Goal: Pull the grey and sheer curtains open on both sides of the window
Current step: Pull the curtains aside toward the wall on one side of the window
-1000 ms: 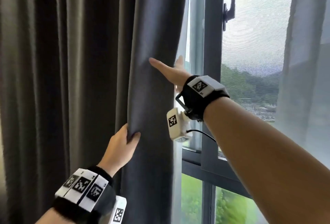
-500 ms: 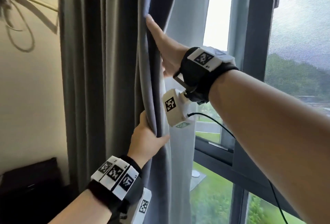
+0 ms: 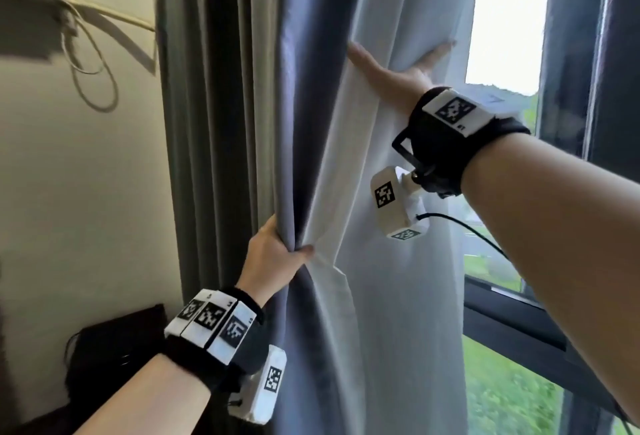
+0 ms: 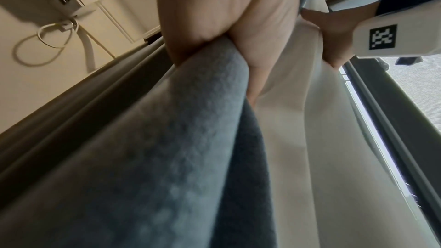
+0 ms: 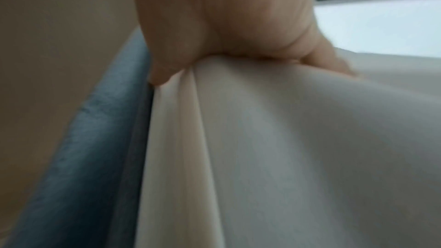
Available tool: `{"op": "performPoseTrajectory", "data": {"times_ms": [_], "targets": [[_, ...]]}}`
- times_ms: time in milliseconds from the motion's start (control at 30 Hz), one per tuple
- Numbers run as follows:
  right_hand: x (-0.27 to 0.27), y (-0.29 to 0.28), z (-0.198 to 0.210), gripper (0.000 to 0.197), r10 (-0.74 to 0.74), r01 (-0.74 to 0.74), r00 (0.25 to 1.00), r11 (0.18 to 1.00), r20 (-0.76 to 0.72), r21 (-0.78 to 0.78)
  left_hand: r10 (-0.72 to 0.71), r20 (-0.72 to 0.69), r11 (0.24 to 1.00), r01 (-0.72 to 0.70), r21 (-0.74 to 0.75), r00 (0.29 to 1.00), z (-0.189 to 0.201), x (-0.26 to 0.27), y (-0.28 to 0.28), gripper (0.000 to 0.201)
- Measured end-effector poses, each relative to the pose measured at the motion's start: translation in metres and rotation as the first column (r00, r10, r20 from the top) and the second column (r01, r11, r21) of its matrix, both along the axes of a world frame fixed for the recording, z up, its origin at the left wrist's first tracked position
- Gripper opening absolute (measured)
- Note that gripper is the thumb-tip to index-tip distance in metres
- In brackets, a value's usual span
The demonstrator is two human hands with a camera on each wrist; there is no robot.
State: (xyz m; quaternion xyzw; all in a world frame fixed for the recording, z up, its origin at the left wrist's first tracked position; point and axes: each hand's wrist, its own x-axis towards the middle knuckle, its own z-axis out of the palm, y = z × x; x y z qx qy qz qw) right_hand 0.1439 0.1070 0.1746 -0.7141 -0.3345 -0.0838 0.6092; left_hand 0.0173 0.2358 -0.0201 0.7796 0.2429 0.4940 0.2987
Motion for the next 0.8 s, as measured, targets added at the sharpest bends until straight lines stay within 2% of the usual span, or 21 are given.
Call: {"op": "performPoseTrajectory", "data": {"times_ms": [100,167,267,400,533,633,733,800], "targets": [[-0.015,0.038,0.001,0.131,0.223,-0.232,0.973,0.925,0.064,0.302,-0.051,-0.026,0.999,0.051,0.01,0.998,0.001,0.007,0.031,0.041],[-0.026,0.06,0.005,0.129,0.273,-0.294,0.956,0.891,0.11,0.346,-0.087,-0.049,0.996,0.087,0.013,0.995,0.003,0.013,0.052,0.044],[-0.03,0.093,0.014,0.134,0.211,-0.241,0.968,0.933,0.138,0.267,-0.131,-0.085,0.991,0.131,-0.005,0.988,0.007,0.021,0.084,0.045],[-0.031,0.125,0.02,0.157,0.085,-0.082,0.992,0.996,0.089,-0.035,-0.189,-0.147,0.981,0.191,0.003,0.971,0.008,0.028,0.12,0.046],[-0.037,0.163,0.025,0.155,0.029,-0.025,0.998,0.998,0.055,-0.064,-0.237,-0.16,0.971,0.239,-0.007,0.958,0.006,0.027,0.15,0.043],[-0.047,0.192,0.026,0.145,0.024,-0.023,1.0,0.998,0.015,-0.061,-0.277,-0.122,0.961,0.276,-0.028,0.953,0.003,0.018,0.167,0.044],[-0.055,0.218,0.025,0.122,0.032,-0.033,0.999,0.998,-0.022,-0.052,-0.307,-0.077,0.952,0.306,-0.028,0.949,-0.001,0.006,0.184,0.037],[-0.059,0.234,0.024,0.102,0.064,-0.064,0.998,0.998,0.004,-0.013,-0.33,-0.049,0.944,0.329,-0.032,0.943,-0.002,-0.002,0.193,0.042]]}}
